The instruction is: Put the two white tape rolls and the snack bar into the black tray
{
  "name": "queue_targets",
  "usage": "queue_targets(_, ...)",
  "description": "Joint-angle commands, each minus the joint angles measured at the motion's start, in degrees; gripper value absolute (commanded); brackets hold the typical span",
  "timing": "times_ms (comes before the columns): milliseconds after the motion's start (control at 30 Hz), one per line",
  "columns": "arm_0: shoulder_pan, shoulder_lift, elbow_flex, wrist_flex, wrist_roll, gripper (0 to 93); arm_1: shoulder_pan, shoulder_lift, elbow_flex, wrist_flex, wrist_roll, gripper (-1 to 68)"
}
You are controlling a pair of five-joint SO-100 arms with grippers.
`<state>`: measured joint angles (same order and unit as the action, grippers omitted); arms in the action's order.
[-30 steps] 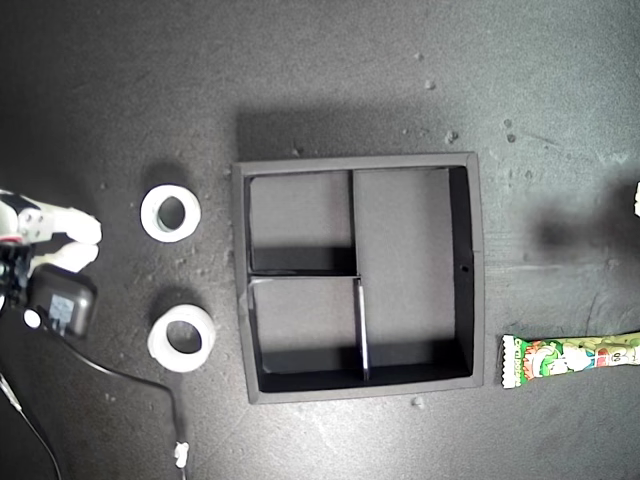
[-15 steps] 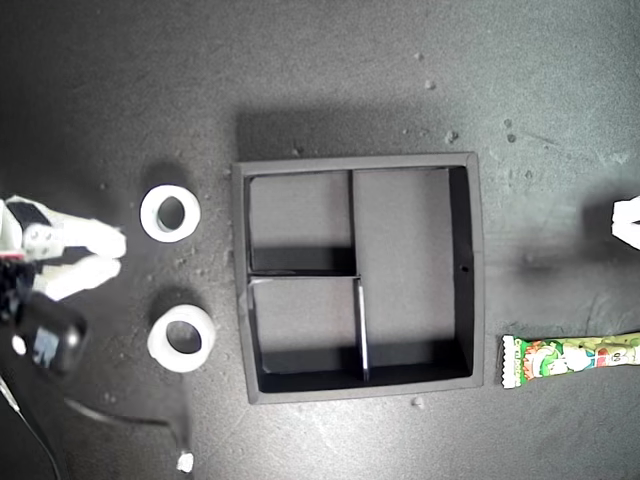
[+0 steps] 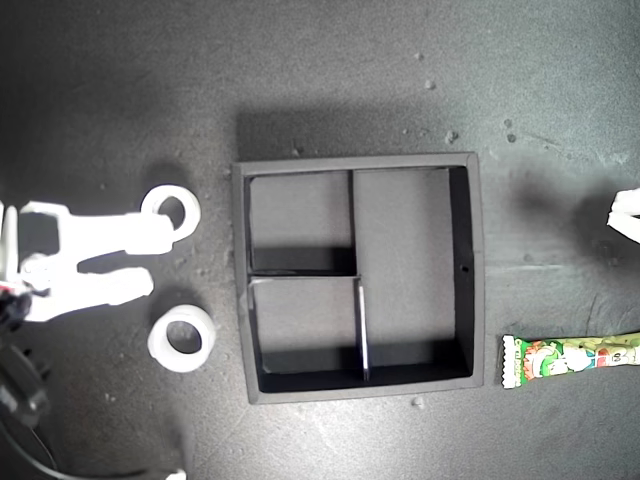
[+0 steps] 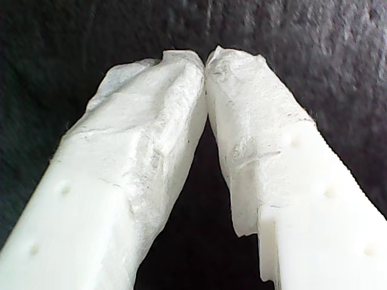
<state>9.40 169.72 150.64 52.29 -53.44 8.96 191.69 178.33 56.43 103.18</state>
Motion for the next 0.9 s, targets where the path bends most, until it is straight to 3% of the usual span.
queue_targets(0, 0.7, -25.4, -16.26, 4.57, -0.53, 20.3, 0.26, 0.26, 0.7, -9.76, -19.25, -0.4)
queue_targets(233, 0.79, -39.55, -18.02, 4.39, -2.9, 19.9, -4.31, 0.26, 0.7, -14.06, -28.74, -0.3)
queue_targets(867, -5.1, -59.33, -24.52, 1.49, -0.35, 19.6, -10.99, 0.26, 0.7, -15.03, -27.86, -0.3)
